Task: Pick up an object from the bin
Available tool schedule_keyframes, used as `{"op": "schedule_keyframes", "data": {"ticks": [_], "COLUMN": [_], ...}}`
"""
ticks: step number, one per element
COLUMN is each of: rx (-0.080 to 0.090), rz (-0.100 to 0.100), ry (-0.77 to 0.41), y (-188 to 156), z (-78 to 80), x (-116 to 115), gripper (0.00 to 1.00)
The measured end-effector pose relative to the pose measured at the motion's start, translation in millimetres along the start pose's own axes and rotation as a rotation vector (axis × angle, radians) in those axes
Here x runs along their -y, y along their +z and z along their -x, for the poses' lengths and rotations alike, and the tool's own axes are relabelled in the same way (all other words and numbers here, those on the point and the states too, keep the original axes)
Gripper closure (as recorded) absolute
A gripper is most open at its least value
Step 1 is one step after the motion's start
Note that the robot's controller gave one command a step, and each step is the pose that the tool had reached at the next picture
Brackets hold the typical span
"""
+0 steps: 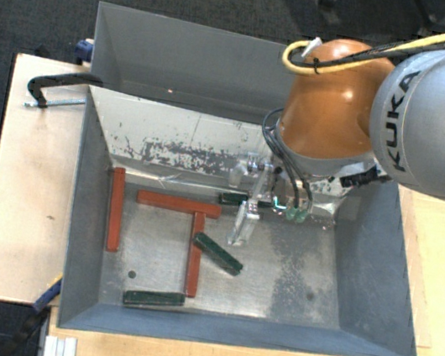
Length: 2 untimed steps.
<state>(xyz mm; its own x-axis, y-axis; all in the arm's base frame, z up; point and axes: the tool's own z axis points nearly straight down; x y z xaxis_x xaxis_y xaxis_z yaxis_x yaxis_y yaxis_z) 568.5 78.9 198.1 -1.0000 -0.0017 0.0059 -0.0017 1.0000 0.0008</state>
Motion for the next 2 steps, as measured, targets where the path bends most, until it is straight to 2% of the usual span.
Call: {"op": "schedule_keyframes", "data": {"ticks": [1, 2], "rx": [0.002, 0.006], "rz": [-0.001, -0.004], "ry": [-0.5, -0.869], "y": [122.0, 127.4], "z": [-19.0, -15.1], "x": [-49.0, 8.0], "gripper": [0.0, 0.0]}}
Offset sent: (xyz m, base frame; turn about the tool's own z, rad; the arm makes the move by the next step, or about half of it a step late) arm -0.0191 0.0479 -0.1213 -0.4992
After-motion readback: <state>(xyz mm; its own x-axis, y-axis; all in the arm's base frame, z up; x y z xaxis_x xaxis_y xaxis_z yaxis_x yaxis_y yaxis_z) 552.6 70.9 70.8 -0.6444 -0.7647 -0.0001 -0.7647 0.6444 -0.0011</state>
